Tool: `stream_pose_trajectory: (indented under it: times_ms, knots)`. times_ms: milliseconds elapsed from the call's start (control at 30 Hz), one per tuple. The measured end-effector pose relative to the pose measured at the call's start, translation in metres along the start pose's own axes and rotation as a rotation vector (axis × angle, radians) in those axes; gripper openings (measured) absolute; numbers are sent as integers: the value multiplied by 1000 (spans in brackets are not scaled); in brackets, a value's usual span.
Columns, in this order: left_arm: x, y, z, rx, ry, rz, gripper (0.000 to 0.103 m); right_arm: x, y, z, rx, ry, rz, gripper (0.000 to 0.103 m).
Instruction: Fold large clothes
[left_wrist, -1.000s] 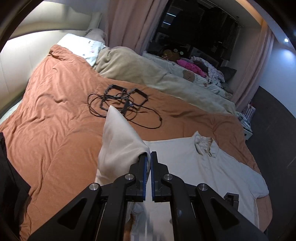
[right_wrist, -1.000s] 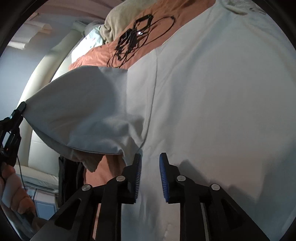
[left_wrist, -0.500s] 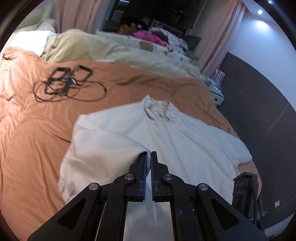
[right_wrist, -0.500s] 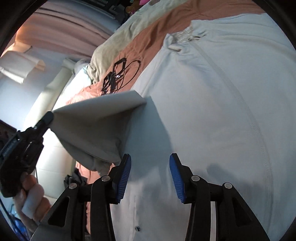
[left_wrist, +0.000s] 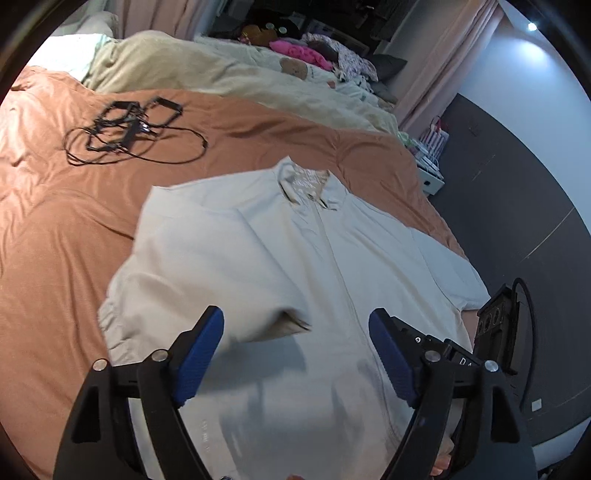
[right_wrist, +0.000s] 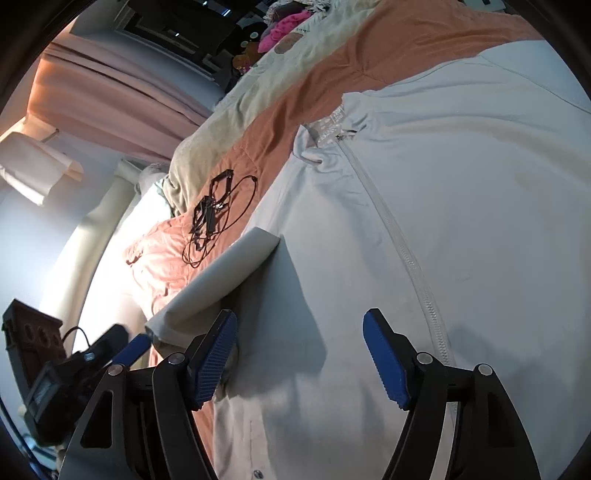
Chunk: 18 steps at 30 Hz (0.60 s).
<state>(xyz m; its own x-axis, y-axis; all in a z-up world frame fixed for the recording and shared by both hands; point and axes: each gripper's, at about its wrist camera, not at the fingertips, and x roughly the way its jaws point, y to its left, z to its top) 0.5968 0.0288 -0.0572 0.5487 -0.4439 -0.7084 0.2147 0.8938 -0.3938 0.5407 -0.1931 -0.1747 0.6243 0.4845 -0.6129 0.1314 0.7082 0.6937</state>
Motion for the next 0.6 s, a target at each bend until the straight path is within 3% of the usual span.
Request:
stream_pose_trajectory:
  times_ms: [133, 300, 500, 600]
  knots:
    - [-26, 23, -6, -22, -24, 54, 82, -2, 20, -4, -66, -10, 25, 71]
    - [-46, 64, -24, -61, -36, 189, 82, -5, 51, -16, -194, -15, 51, 71]
    - [-53, 116, -52, -135, -23, 277, 82, 39, 96, -45, -359, 76, 20, 71]
    - [-56, 139, -65, -166, -16, 295, 76, 64, 118, -62, -460, 117, -25, 71]
